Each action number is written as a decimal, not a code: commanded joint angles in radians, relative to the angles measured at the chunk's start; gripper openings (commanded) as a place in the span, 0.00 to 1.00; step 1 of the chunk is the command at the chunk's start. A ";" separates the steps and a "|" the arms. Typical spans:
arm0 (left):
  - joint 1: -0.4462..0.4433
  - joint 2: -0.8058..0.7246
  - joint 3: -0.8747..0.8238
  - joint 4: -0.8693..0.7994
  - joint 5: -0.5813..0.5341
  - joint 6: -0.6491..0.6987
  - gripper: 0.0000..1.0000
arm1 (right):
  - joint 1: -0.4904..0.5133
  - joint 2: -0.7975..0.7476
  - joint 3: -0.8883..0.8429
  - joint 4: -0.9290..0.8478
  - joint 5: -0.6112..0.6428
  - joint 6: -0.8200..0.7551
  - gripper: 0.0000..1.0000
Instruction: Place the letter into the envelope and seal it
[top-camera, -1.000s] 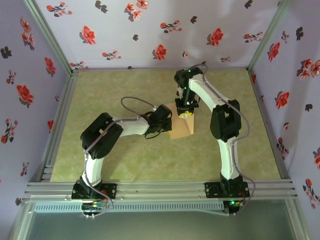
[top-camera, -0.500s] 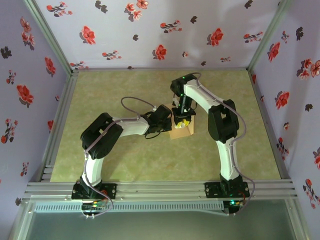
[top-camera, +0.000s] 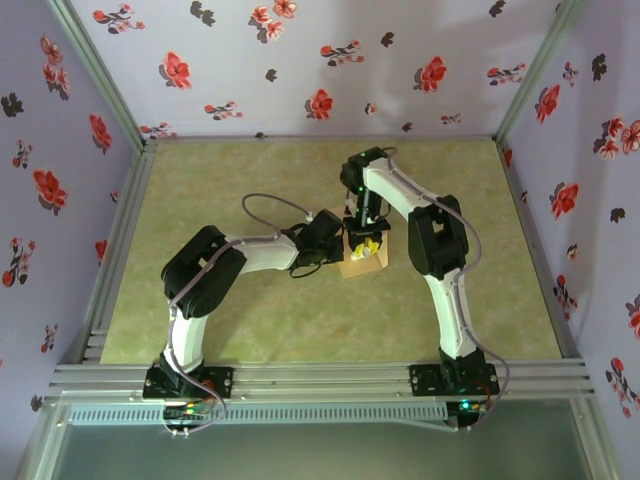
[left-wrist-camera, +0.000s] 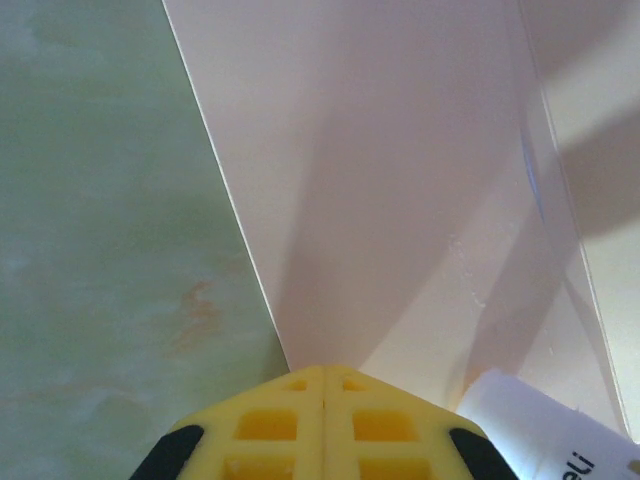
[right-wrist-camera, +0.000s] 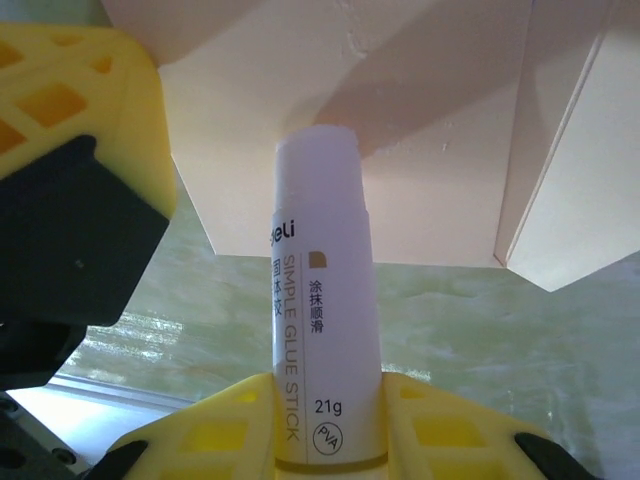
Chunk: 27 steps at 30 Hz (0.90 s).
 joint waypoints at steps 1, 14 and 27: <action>-0.020 0.046 -0.036 -0.081 0.010 0.028 0.00 | -0.022 0.076 0.055 0.007 0.049 -0.014 0.00; -0.023 0.052 -0.032 -0.084 0.010 0.038 0.00 | -0.028 0.225 0.308 -0.039 0.005 0.026 0.00; -0.024 0.049 -0.039 -0.072 0.010 0.040 0.00 | -0.032 0.241 0.388 -0.009 0.006 0.069 0.00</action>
